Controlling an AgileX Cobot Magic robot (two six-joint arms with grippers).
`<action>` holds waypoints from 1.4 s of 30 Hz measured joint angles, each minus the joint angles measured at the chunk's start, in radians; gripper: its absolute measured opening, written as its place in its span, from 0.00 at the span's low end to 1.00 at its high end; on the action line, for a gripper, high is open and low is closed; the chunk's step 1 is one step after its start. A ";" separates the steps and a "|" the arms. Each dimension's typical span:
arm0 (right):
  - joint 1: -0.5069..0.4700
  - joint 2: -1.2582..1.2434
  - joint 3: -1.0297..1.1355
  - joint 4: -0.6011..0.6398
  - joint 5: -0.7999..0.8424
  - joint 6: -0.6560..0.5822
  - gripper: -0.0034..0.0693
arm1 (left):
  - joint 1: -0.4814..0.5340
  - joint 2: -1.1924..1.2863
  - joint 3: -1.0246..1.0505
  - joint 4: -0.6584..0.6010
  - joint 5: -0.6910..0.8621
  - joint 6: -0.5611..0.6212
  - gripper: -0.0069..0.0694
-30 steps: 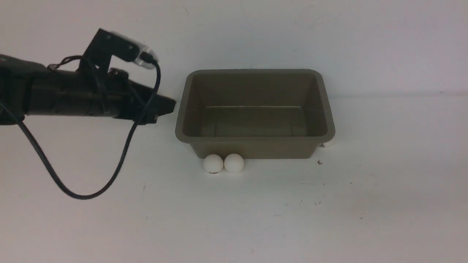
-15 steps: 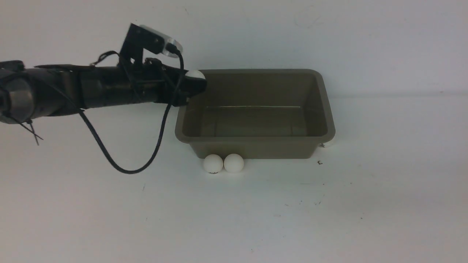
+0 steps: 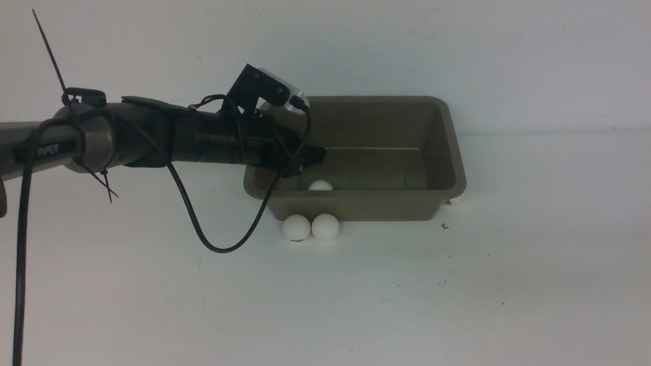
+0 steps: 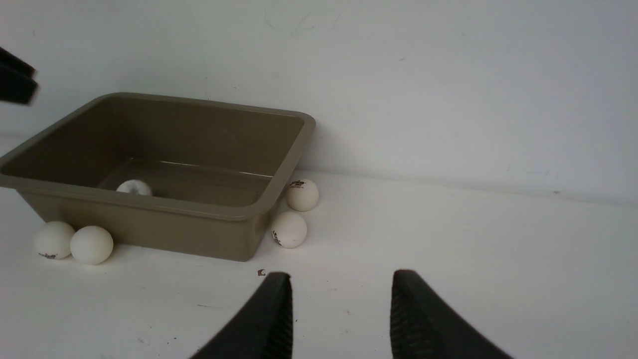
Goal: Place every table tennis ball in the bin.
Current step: Use the left arm to put the table tennis ball into the box, then use the left arm to clamp the table tennis ball closest to it
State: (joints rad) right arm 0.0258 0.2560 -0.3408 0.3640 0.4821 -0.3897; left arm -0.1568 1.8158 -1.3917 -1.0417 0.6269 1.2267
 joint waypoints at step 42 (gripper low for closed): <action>0.000 0.000 0.000 0.000 -0.008 0.011 0.41 | 0.016 -0.093 -0.004 0.425 0.387 -0.484 0.44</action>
State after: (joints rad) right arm 0.0258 0.2560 -0.3408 0.3640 0.4742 -0.3782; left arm -0.1408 1.7227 -1.3952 -0.6167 1.0142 0.7426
